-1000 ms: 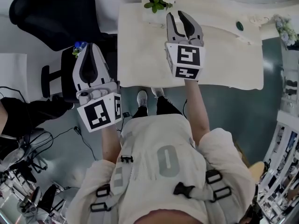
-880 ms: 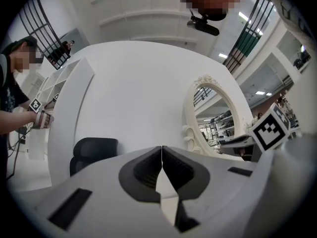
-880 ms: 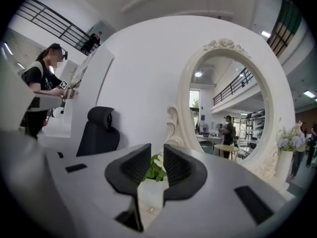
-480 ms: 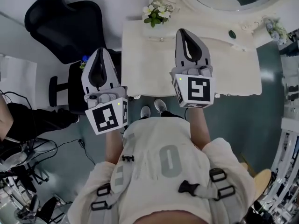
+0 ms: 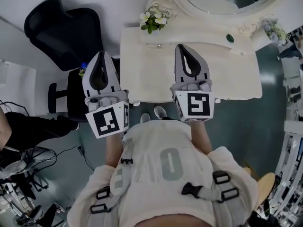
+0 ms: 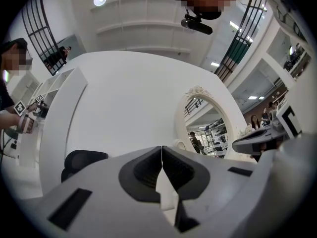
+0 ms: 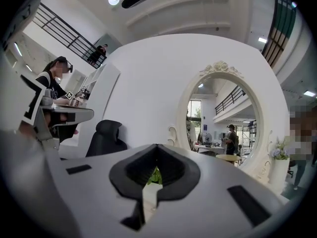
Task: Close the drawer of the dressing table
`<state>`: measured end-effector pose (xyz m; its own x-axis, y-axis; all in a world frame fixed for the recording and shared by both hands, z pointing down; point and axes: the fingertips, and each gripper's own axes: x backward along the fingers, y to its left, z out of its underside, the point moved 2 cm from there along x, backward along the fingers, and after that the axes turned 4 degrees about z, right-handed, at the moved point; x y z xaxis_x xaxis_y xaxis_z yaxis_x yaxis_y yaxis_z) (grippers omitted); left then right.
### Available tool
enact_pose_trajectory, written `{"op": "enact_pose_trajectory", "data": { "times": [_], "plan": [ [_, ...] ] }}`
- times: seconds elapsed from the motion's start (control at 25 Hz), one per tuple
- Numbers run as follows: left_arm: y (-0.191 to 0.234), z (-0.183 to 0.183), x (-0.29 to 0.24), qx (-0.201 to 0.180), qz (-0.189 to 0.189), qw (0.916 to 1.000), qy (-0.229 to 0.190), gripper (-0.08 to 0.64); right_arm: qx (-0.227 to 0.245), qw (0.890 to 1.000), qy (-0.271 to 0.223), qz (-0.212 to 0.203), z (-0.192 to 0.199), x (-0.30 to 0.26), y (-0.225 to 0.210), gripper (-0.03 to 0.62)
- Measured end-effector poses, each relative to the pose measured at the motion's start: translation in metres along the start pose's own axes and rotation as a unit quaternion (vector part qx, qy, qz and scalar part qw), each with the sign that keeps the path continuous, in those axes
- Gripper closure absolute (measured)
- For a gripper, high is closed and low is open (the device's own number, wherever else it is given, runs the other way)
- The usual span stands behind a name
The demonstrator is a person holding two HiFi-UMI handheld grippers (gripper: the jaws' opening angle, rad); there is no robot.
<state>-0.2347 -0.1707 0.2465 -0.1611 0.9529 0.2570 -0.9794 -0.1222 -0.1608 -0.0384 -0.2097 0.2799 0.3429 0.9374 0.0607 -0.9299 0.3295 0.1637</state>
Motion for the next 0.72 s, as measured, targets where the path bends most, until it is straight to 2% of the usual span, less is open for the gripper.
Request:
{"op": "enact_pose_trajectory", "data": {
  "times": [0.2, 0.72],
  "plan": [
    [-0.006, 0.003, -0.007, 0.001, 0.004, 1.0, 0.001, 0.54, -0.001, 1.0, -0.002, -0.01, 0.001, -0.005, -0.002, 0.584],
    [-0.013, 0.002, -0.007, 0.001, 0.004, 1.0, 0.004, 0.54, -0.012, 1.0, -0.005, -0.007, 0.001, -0.002, -0.012, 0.584]
  ]
}}
